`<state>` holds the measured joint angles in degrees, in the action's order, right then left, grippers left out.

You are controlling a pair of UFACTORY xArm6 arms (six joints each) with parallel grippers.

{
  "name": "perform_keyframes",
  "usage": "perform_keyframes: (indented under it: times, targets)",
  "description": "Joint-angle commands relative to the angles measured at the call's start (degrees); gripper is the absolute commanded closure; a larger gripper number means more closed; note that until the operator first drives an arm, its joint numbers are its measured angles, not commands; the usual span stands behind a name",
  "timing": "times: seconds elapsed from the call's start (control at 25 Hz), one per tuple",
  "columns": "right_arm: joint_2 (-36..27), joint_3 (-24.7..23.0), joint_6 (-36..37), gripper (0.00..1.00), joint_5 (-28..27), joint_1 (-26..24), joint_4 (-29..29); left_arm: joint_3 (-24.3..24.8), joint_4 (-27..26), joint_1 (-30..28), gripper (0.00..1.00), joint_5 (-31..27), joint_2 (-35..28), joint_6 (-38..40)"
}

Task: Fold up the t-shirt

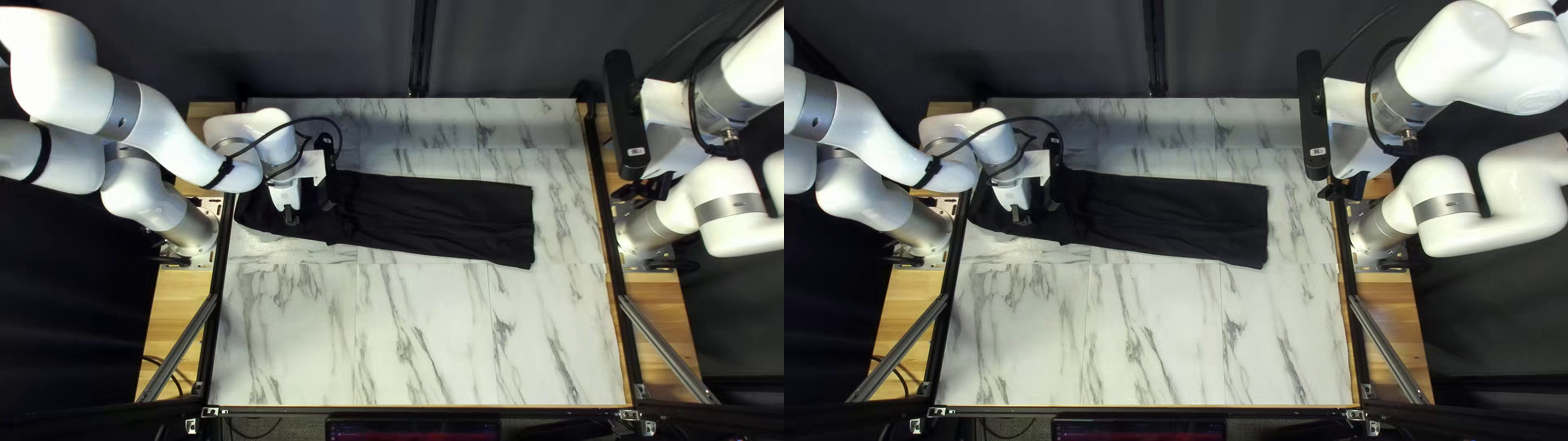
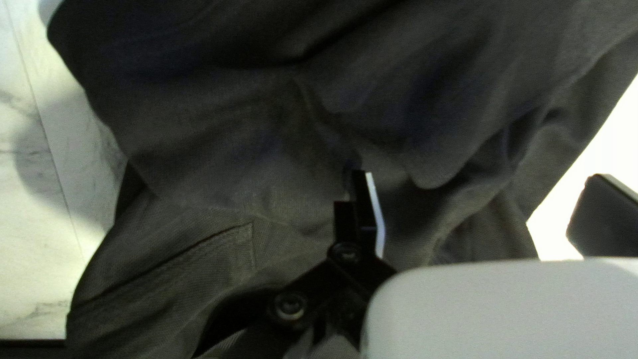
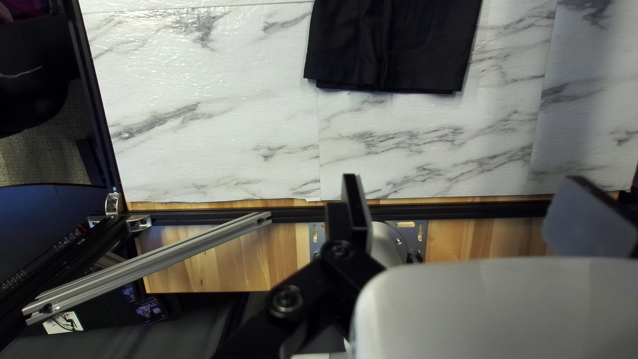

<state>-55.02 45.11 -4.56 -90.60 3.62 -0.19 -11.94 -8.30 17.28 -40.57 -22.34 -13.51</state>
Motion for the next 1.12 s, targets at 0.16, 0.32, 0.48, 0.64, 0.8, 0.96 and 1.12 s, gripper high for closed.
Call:
perform_keyframes:
  times: [0.16,0.32,0.48,0.64,0.8,0.96,1.12]
  targets:
    - [0.00,0.00,0.00,0.00,0.00,0.00,0.00,-1.53,-1.64,-0.54,0.93,1.91,3.65,-1.30]
    - [0.00,0.00,0.00,0.00,0.00,0.00,0.00,-1.49,-2.15,-1.82,0.95,1.34,2.67,-1.02]
    - [0.00,0.00,0.00,0.00,0.00,0.00,0.00,-1.44,-2.25,-2.46,0.94,1.35,2.28,-0.88]
    - [0.00,0.00,0.00,0.00,0.00,0.00,0.00,-1.63,-1.76,-2.79,0.90,1.12,1.94,-0.48]
    - [0.00,0.00,0.00,0.00,0.00,0.00,0.00,-1.31,-0.54,-2.49,0.64,0.06,0.40,0.18]
    - [0.00,0.00,0.00,0.00,0.00,0.00,0.00,-1.45,0.14,-2.44,0.00,-0.03,0.28,0.59]
    - [0.00,0.00,0.00,0.00,0.00,0.00,0.00,-1.40,0.37,-2.77,0.00,0.37,0.23,1.04]
